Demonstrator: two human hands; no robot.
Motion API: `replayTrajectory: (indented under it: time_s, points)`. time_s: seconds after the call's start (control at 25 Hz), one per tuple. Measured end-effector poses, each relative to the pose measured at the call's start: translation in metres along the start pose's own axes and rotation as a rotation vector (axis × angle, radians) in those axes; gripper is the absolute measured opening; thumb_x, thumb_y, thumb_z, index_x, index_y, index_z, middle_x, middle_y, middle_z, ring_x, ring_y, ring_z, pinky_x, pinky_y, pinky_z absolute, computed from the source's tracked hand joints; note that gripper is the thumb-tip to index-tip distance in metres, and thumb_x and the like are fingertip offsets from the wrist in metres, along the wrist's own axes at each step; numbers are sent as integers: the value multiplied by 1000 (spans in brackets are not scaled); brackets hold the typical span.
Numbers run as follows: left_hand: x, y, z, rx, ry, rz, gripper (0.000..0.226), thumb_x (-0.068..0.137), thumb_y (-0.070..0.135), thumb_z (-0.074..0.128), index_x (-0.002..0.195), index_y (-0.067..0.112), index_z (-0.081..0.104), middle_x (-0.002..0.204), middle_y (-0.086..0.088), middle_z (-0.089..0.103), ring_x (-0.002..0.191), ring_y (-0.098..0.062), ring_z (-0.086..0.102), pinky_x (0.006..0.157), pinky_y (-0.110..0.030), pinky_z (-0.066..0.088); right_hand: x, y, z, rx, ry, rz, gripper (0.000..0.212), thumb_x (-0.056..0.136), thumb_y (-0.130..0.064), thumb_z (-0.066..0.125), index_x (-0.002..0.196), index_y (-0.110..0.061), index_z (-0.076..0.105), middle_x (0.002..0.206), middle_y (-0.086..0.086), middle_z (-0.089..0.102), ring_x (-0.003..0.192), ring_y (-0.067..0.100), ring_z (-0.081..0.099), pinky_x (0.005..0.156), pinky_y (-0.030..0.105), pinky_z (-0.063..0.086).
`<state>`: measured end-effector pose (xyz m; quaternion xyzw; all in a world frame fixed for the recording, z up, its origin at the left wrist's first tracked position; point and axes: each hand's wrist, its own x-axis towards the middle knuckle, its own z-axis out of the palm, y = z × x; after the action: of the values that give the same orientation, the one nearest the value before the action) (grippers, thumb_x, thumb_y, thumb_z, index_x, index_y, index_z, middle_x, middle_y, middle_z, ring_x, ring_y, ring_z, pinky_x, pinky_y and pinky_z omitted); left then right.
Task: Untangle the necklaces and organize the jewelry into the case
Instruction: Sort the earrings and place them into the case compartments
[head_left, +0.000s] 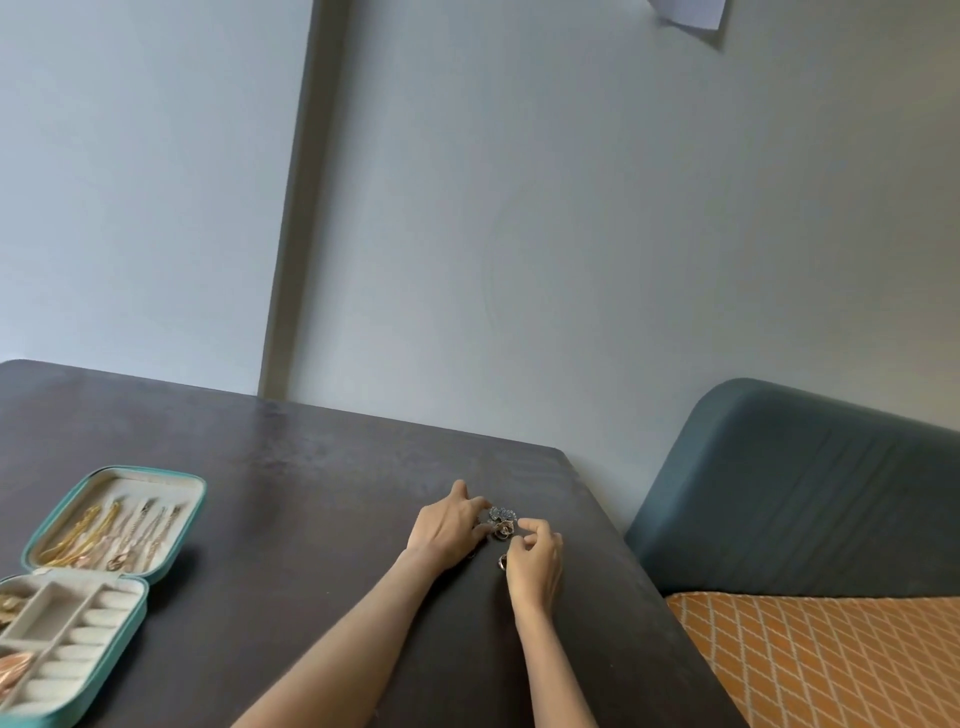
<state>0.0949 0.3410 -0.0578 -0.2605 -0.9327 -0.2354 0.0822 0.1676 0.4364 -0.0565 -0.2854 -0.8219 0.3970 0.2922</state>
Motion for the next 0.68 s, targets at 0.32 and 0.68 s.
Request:
replayTrajectory:
  time_s: [0.32, 0.68]
  points:
    - [3, -9, -5, -411, 75, -103, 6, 80, 33, 69, 78, 28, 66, 90, 8, 45, 78, -8, 55, 65, -23, 37, 15, 14, 5, 115, 32, 46, 28, 82, -3, 45, 90, -26, 59, 91, 0, 53, 81, 35, 63, 76, 40, 50]
    - [-3, -22, -16, -1290, 209, -201, 12, 88, 6, 63, 80, 11, 56, 73, -3, 72, 56, -2, 59, 52, -14, 44, 39, 1, 6, -6, -68, 27, 27, 87, -8, 47, 103, -14, 68, 111, 12, 51, 97, 32, 57, 74, 29, 39]
